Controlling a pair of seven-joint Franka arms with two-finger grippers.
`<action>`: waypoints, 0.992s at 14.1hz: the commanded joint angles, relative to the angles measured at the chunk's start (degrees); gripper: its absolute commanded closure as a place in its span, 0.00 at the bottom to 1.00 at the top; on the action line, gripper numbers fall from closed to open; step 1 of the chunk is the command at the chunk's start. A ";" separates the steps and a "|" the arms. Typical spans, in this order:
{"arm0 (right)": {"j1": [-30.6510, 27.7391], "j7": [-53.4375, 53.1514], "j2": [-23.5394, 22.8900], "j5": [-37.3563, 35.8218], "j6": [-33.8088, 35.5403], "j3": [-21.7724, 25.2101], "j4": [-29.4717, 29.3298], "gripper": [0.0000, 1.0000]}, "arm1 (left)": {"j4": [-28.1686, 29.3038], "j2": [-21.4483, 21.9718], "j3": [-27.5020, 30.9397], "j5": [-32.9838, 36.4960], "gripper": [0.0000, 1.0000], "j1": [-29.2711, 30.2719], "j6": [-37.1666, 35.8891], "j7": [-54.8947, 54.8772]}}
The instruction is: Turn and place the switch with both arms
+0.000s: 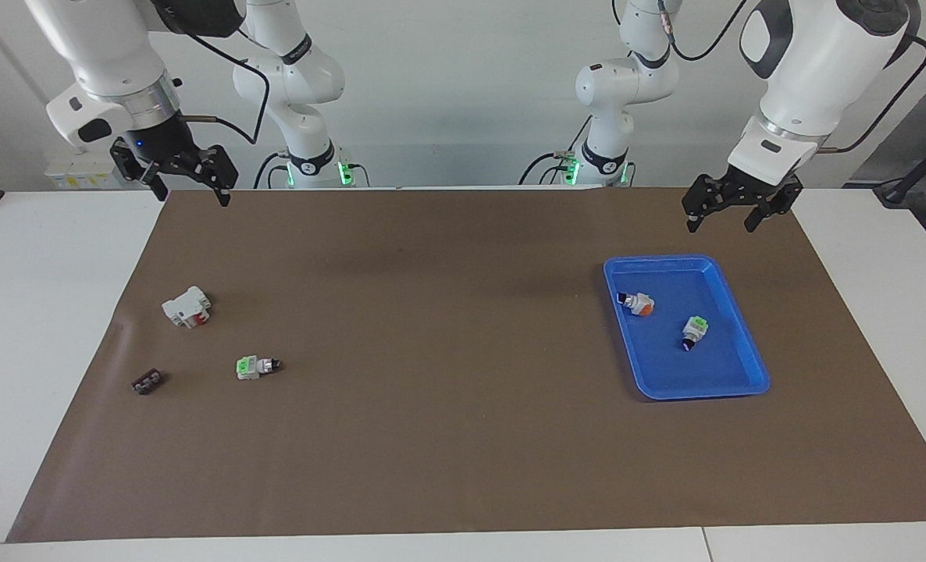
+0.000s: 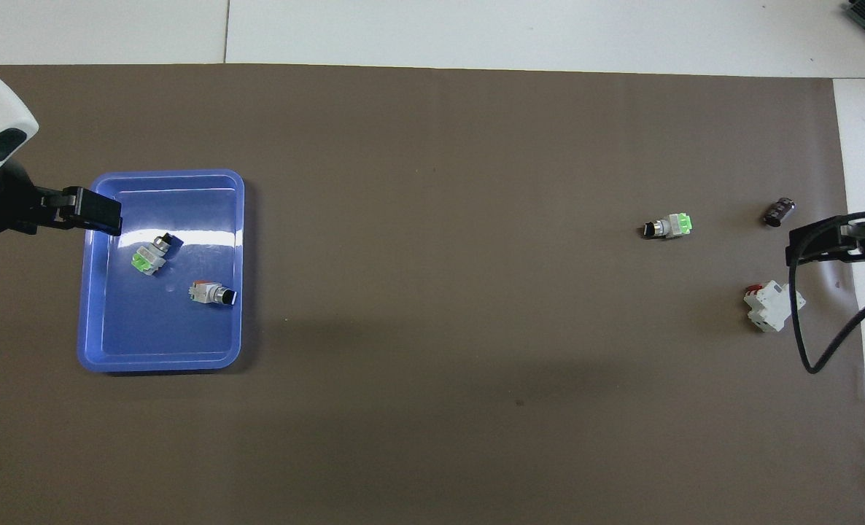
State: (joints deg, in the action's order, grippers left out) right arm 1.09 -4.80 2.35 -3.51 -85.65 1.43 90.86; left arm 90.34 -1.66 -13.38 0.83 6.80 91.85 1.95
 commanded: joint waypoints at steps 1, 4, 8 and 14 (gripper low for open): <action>-0.65 0.24 0.81 0.79 -1.35 -0.20 0.98 0.00 | 1.94 1.66 0.37 0.84 0.00 0.40 0.61 0.15; -0.74 -0.03 1.60 0.87 -3.02 -0.20 2.91 0.00 | 1.94 1.66 0.28 0.84 0.00 0.76 0.52 0.51; -1.18 -4.13 4.68 0.96 -13.27 -0.02 12.04 0.00 | 1.94 1.66 0.28 0.84 0.00 0.76 0.61 0.33; -0.74 -23.91 -3.29 0.96 -32.01 -0.11 19.09 0.00 | 1.94 1.66 0.37 0.84 0.00 0.85 -0.18 0.33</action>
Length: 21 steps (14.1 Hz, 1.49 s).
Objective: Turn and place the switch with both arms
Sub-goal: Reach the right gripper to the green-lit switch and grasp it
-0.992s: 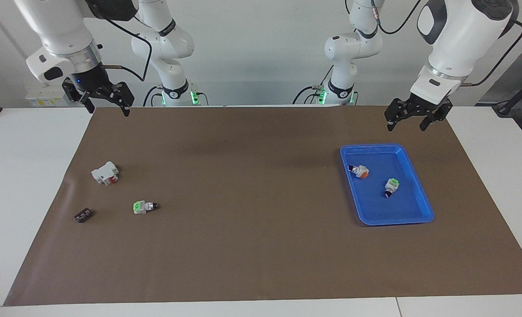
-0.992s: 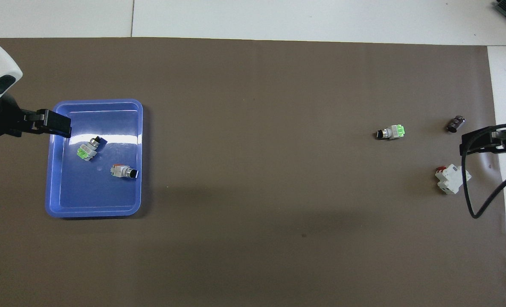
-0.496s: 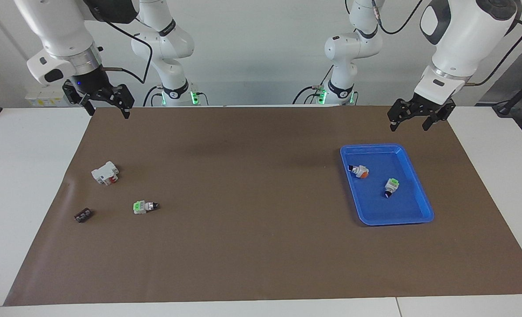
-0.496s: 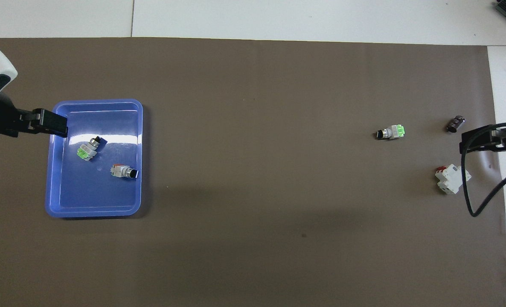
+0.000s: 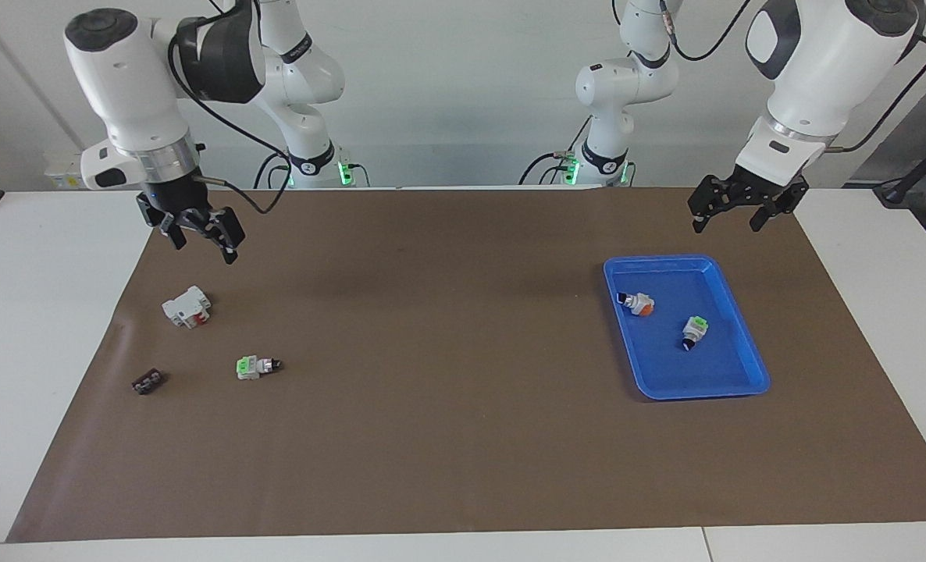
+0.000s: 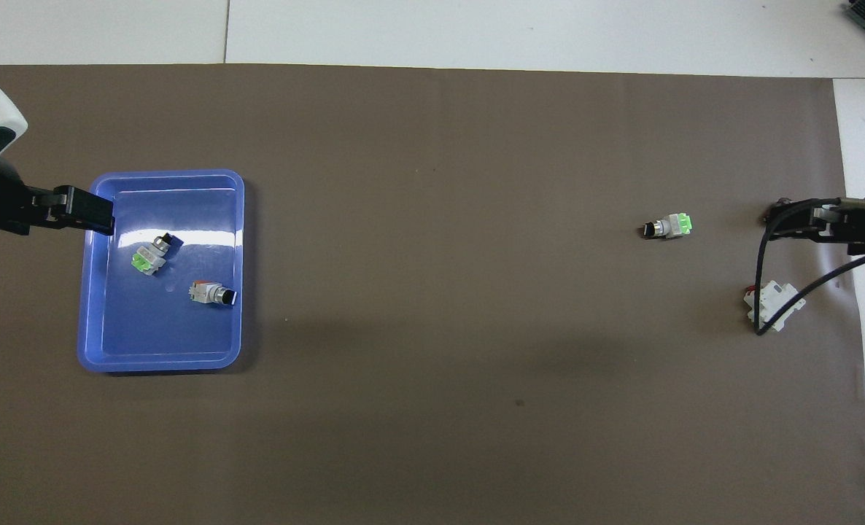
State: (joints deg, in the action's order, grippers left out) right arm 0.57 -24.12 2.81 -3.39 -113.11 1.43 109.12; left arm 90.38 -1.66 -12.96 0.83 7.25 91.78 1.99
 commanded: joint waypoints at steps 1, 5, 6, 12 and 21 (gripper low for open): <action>-0.22 -6.62 -6.22 0.84 -6.84 -0.03 0.84 0.00 | 1.91 1.74 -0.14 0.84 0.00 0.40 -0.11 0.30; -0.66 -15.41 -17.20 0.84 -18.18 -0.02 0.22 0.00 | 1.91 1.66 -0.05 0.84 0.00 0.40 -0.11 0.30; -1.18 -17.43 -18.79 0.84 -19.77 -0.02 0.13 0.00 | 1.91 1.74 -0.05 0.84 0.00 0.40 -0.11 0.30; -3.82 -26.77 -23.29 4.78 -21.19 -0.11 0.22 0.00 | 1.91 1.74 -0.05 0.84 0.00 0.40 -0.11 0.30; -3.30 -27.21 -26.89 13.23 -23.47 -0.02 -1.01 0.00 | 1.91 1.74 -0.05 0.84 0.00 0.49 -0.11 0.30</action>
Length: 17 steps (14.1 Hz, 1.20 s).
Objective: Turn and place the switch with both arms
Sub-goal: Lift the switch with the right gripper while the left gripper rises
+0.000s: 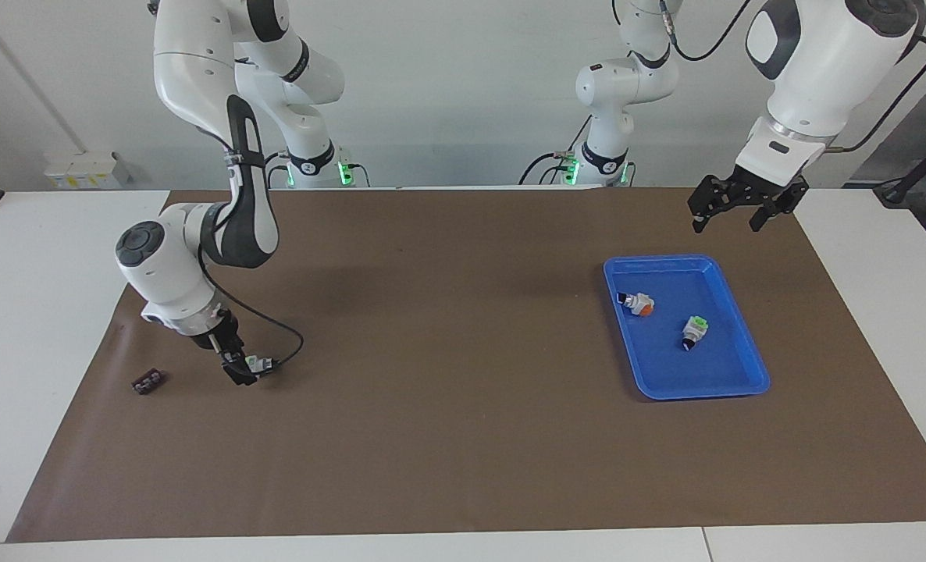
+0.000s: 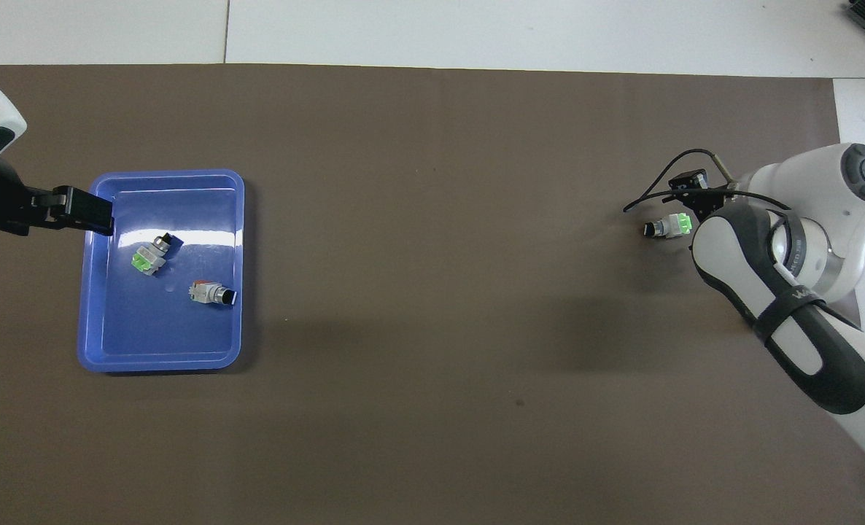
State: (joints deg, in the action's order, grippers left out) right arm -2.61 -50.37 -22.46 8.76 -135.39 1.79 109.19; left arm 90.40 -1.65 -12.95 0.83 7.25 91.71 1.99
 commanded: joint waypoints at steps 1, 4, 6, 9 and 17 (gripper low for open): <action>-0.12 -0.69 -2.06 1.08 -1.54 -0.38 -1.08 0.00 | 1.88 1.74 -0.06 0.84 0.00 0.48 -0.04 0.29; -0.12 -0.60 -2.85 1.08 -2.60 -0.38 -1.08 0.09 | 1.88 1.74 -0.06 0.84 0.00 0.39 -0.04 0.29; -0.12 0.44 -2.85 1.08 -2.34 -0.47 -1.08 1.00 | 1.88 1.74 -0.06 0.84 0.00 0.39 -0.04 0.29; -0.12 2.37 -2.76 0.91 -1.46 -0.38 -1.26 1.00 | 1.88 1.74 -0.06 0.84 0.00 0.48 -0.04 0.29; 0.50 2.21 5.31 18.18 18.22 -8.01 -11.28 1.00 | 1.88 1.74 -0.06 0.84 0.00 0.39 -0.04 0.29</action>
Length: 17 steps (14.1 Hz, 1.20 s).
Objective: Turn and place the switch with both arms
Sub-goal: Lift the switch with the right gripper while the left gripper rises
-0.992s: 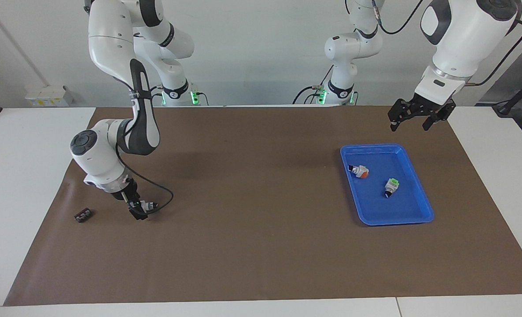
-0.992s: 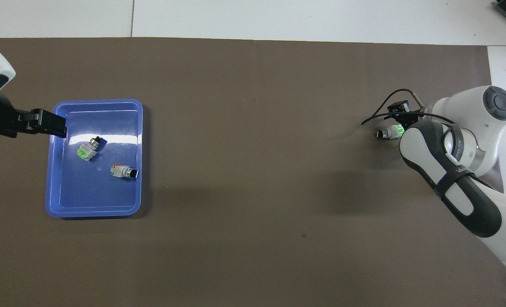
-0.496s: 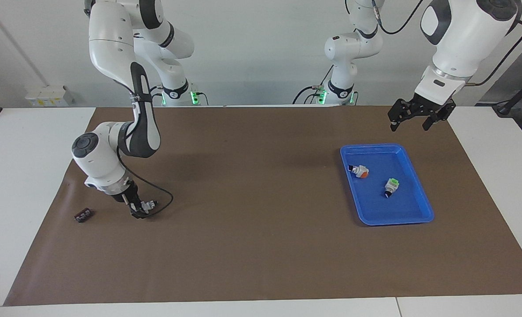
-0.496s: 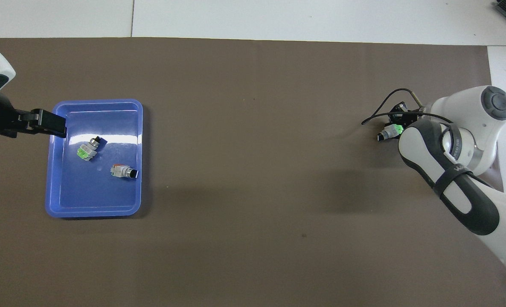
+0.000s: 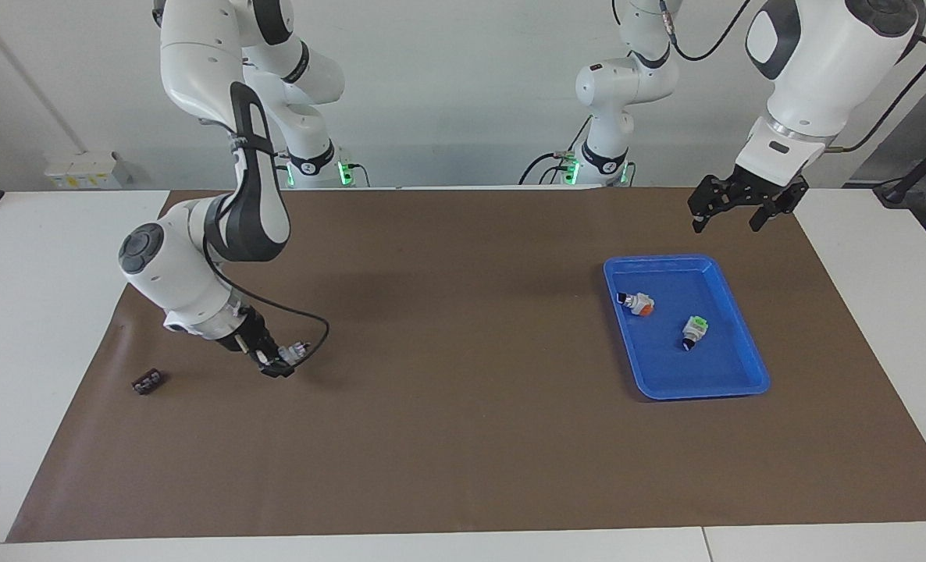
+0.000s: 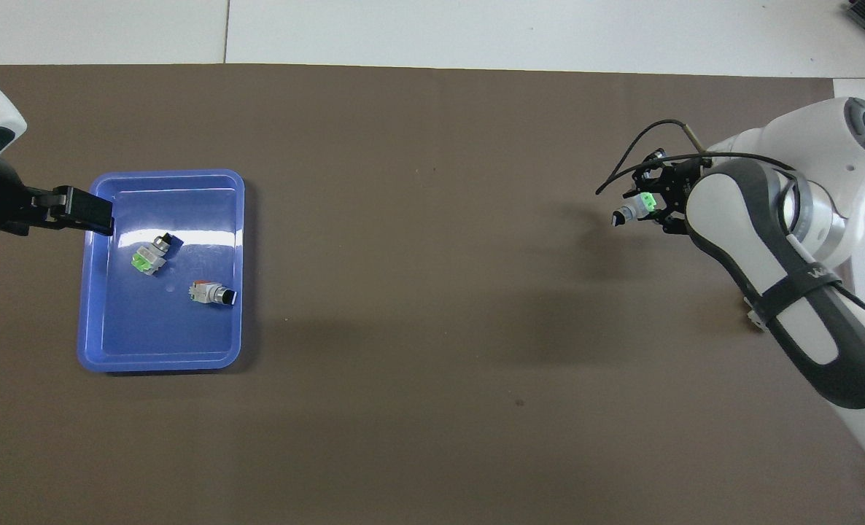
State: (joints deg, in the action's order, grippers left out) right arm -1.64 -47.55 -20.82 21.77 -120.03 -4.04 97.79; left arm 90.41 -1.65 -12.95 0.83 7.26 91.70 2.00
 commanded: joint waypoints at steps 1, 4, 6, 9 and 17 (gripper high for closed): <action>-0.47 -2.01 4.90 9.82 3.40 -3.25 0.03 1.00 | 1.88 1.74 -0.06 0.84 0.00 0.48 -0.03 0.29; -0.38 -12.35 7.02 19.51 1.92 -10.00 -0.49 1.00 | 1.88 1.74 -0.06 0.84 0.00 0.39 -0.03 0.29; -0.38 -20.61 7.37 20.67 -0.80 -15.09 -2.33 1.00 | 1.88 1.74 -0.06 0.84 0.00 0.39 -0.03 0.29; -0.29 -28.28 7.37 23.83 -5.89 -20.82 -2.96 1.00 | 1.88 1.66 -0.15 0.84 0.00 -0.66 0.14 0.46; 3.75 -33.14 7.46 26.74 -10.48 -23.30 -2.69 1.00 | 3.55 3.24 -1.03 -12.13 0.09 -1.98 -0.82 9.40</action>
State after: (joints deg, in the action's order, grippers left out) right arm 2.66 -80.46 -13.30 47.14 -129.77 -26.88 95.24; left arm 91.29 -0.58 -14.31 -6.75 5.65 90.62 7.06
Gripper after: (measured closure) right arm 0.573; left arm 0.040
